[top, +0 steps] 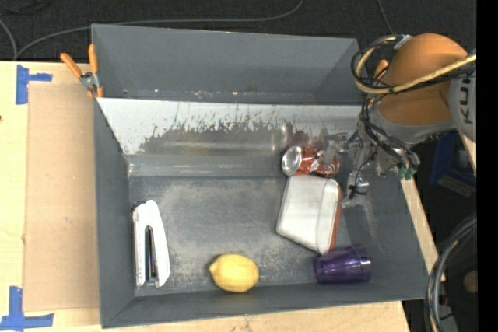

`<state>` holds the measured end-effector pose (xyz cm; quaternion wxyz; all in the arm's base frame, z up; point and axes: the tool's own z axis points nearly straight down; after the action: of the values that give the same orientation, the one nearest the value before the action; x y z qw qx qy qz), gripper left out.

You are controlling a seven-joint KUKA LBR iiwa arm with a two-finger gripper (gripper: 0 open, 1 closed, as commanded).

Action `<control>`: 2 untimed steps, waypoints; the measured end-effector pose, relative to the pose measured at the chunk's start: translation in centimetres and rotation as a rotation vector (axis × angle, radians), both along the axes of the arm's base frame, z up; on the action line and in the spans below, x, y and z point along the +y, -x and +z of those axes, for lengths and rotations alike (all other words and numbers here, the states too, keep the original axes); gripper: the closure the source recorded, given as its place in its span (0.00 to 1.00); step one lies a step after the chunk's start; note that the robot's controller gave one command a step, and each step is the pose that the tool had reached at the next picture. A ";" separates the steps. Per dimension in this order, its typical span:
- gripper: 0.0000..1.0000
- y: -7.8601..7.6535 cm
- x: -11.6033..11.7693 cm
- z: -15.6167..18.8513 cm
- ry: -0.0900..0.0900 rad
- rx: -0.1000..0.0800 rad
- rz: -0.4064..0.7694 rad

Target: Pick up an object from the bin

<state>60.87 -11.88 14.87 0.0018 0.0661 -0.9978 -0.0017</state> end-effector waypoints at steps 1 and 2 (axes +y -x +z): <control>0.00 3.4 -1.2 1.6 -0.001 0.001 0.064; 0.00 3.4 -1.0 0.8 0.003 -0.007 0.092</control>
Offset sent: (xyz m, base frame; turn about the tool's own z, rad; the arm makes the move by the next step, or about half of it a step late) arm -0.0305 0.0073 -0.0397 0.0229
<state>57.43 -12.89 15.64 -0.0017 0.1120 -0.9937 0.0003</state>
